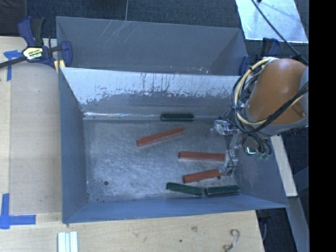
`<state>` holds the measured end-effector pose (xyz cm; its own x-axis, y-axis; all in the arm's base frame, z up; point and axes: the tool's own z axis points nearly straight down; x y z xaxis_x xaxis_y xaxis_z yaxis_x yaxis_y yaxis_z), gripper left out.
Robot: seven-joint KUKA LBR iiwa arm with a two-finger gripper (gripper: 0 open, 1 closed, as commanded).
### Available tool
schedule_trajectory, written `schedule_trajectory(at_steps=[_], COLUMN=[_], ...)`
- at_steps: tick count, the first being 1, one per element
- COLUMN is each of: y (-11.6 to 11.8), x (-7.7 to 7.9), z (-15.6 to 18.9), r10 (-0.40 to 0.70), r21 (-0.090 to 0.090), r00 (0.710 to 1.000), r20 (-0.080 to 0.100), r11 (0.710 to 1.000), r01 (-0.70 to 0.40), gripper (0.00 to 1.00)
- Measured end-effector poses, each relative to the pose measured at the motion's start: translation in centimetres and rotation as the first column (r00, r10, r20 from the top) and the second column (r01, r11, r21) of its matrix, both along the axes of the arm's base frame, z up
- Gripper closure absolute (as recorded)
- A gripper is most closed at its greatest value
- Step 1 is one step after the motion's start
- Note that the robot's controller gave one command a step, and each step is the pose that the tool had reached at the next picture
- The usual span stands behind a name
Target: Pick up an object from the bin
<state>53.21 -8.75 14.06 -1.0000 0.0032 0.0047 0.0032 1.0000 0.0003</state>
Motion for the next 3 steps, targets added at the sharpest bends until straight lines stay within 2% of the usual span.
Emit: schedule_trajectory(at_steps=[1,3], y=[0.72,0.75], x=[-3.23,-3.04], z=[-7.04,-6.94], r10=[0.071,0.077], r21=[-0.001,-0.002], r00=[0.997,0.997], r20=[0.008,0.01], r11=[0.997,0.997], r01=[-0.071,-0.077], gripper=[0.0,0.0])
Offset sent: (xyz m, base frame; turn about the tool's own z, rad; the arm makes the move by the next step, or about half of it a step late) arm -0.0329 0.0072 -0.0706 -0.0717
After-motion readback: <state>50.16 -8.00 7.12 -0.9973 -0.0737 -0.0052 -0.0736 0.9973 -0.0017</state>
